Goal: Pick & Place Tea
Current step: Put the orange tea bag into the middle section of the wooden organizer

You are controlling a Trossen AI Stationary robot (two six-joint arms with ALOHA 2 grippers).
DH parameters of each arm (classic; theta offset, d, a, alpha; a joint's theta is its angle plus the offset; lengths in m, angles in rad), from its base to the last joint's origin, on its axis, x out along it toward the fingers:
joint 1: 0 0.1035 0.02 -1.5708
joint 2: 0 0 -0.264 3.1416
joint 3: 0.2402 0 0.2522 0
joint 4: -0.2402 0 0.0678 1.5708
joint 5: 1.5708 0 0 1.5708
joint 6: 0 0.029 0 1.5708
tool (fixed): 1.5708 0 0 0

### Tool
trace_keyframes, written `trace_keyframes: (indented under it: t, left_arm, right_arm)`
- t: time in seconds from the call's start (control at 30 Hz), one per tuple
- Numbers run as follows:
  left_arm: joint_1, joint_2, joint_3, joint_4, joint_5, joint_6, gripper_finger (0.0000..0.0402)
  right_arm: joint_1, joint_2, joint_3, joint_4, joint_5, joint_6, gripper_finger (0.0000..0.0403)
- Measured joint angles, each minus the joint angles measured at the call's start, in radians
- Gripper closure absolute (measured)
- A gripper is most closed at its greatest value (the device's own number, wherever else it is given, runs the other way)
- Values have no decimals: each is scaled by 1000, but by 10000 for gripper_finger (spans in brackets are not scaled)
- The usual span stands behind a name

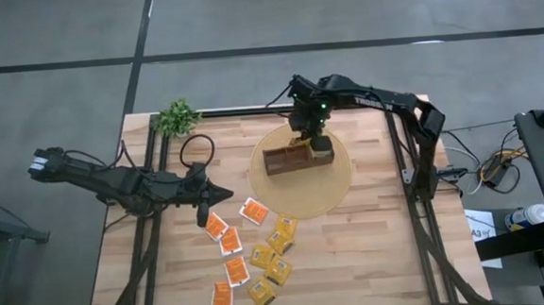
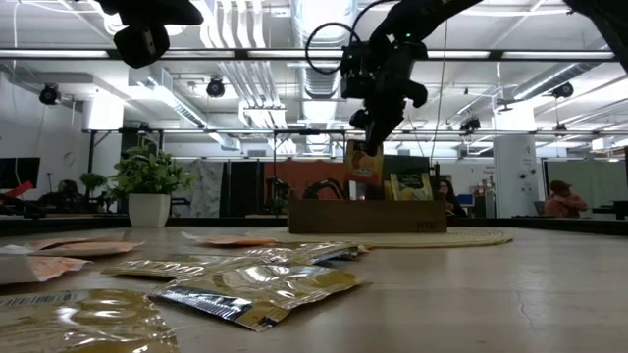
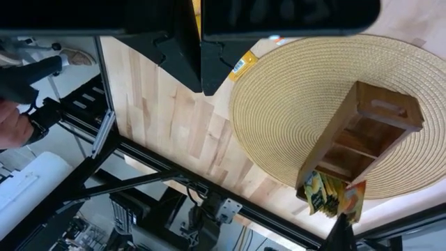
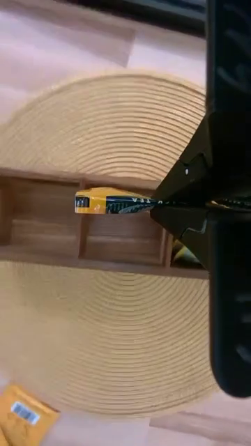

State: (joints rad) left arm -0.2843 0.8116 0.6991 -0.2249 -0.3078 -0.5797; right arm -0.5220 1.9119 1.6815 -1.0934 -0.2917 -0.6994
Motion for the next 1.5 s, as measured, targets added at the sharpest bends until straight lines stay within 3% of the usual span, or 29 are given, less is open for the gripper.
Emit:
trace_keyframes:
  t: [0.23,0.53,1.5]
  left_arm:
    - [0,0,0,1,-6,-25,402]
    - [0,0,0,0,-6,-34,402]
    - [0,0,0,0,-5,-50,402]
  right_arm:
    - [5,152,131,-127,-24,-4,395]
    - [5,187,192,-137,-31,-18,395]
    - [5,241,123,-96,-28,-68,394]
